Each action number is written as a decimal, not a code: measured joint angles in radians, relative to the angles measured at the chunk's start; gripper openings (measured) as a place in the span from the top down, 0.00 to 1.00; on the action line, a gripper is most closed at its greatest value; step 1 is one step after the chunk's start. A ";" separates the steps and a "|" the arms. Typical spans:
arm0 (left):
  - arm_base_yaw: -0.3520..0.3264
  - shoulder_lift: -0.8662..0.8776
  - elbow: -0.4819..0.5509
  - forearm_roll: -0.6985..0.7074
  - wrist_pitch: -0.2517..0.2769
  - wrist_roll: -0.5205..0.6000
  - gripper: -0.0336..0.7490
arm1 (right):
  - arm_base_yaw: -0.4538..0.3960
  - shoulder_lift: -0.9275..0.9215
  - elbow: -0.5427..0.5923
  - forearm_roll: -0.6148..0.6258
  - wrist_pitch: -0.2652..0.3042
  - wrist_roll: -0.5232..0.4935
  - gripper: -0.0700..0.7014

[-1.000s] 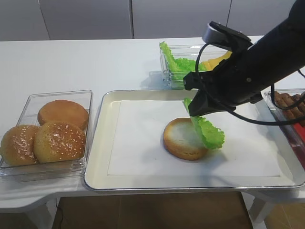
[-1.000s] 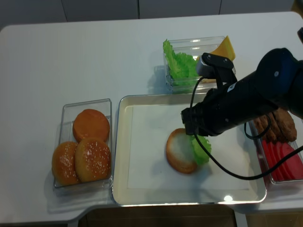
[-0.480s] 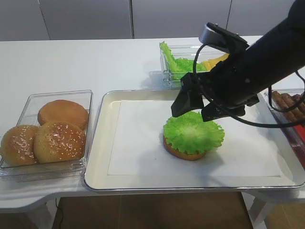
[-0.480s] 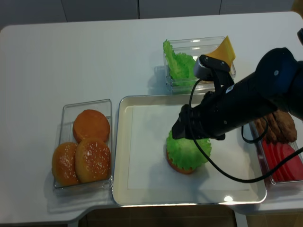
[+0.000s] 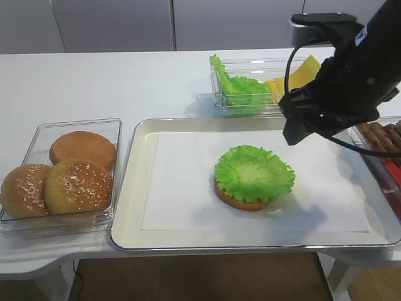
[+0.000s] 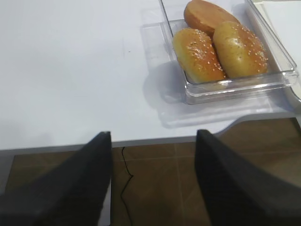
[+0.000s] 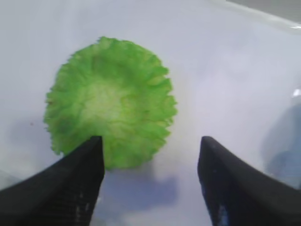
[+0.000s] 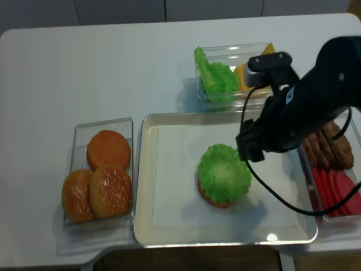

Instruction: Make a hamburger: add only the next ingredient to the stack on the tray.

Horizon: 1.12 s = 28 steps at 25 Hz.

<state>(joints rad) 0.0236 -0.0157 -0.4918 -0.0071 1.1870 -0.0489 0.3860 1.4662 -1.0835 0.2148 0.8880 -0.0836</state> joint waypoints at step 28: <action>0.000 0.000 0.000 -0.002 0.000 0.000 0.42 | -0.309 -0.389 0.049 -0.063 0.225 0.031 0.37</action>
<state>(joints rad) 0.0236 -0.0157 -0.4918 -0.0088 1.1870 -0.0489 0.0773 1.0777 -1.0348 0.1519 1.1132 -0.0523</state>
